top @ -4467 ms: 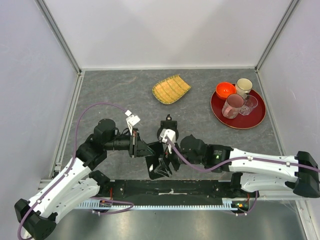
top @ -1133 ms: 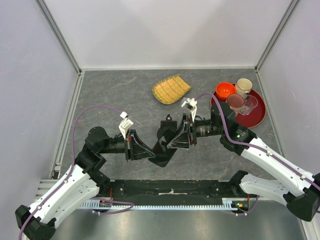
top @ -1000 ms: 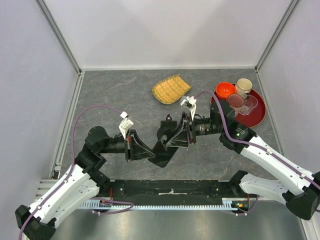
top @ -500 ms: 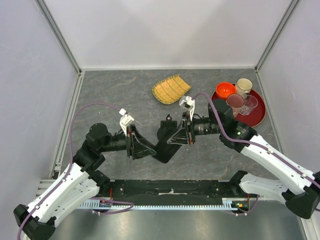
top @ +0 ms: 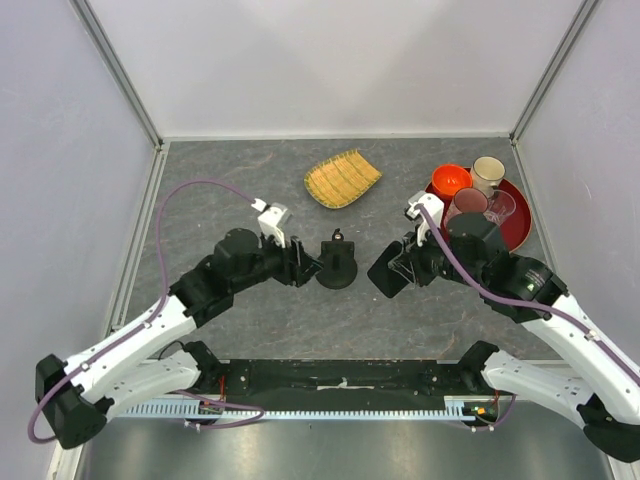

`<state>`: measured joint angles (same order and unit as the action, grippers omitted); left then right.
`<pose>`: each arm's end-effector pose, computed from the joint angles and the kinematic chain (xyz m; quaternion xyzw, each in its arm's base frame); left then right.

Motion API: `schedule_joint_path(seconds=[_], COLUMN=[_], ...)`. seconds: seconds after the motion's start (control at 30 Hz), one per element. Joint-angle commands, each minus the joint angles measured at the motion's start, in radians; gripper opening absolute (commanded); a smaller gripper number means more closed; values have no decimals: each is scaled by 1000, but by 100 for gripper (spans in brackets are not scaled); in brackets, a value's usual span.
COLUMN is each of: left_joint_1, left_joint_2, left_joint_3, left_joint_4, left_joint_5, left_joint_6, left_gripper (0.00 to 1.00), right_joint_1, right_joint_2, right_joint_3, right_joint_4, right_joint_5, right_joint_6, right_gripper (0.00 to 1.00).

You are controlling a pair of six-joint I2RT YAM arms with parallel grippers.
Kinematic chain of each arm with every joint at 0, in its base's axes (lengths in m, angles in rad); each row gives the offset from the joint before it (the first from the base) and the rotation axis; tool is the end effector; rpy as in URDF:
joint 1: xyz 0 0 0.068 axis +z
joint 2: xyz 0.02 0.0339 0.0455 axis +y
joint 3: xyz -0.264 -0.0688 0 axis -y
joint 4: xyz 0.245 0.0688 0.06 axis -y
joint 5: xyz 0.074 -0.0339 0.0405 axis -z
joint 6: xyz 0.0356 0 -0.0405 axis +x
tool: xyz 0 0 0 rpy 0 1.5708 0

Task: Place the phone on the phone stand

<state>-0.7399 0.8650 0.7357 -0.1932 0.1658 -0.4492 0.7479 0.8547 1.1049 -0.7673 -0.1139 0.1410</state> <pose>0.1459 -0.1412 0.3078 0.1650 0.7931 -0.3819 0.4448 0.1177 0.1147 0.3774 -0.2852 0.8150 0.2603 0.4321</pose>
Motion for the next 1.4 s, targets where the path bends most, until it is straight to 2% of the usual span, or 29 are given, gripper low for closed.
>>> schedule_joint_path(seconds=[0.0,0.03,0.33,0.6,0.7,0.73,0.9,0.97,1.0,1.03,1.1,1.2,1.37], left_joint_1=[-139,-154,-176,-176,-176,-176,-174,-174,-174,-174,-174,-174,-174], left_joint_2=[61,77,212,241,252,253,261,256,249,244,238,232,246], left_joint_3=[7,8,11,-13,-2,1,21,16,13,5,1,-2,-4], left_joint_4=[69,96,189,291,285,282,235,225,225,222,224,232,245], left_joint_5=[-328,-380,-449,-440,-440,-443,-439,-436,-431,-434,-437,-442,-454], left_joint_6=[119,127,139,152,164,174,210,214,216,219,222,230,239], left_gripper=[60,60,46,46,39,32,17,19,23,33,38,39,30], right_joint_1=[1,1,1,2,2,1,1,-1,1,1,2,1,2], right_joint_2=[-8,-2,56,98,119,124,171,202,214,224,244,264,294], right_joint_3=[75,75,75,70,81,82,95,105,121,128,141,148,159], right_joint_4=[14,14,32,52,68,94,169,197,201,207,215,223,238], right_joint_5=[43,33,-23,-58,-95,-107,-171,-178,-182,-194,-201,-208,-233], right_joint_6=[-14,-14,-69,-112,-119,-127,-176,-182,-184,-185,-185,-185,-192], right_gripper=[0,0,0,0,0,0,0,0,0,0,0,0,0])
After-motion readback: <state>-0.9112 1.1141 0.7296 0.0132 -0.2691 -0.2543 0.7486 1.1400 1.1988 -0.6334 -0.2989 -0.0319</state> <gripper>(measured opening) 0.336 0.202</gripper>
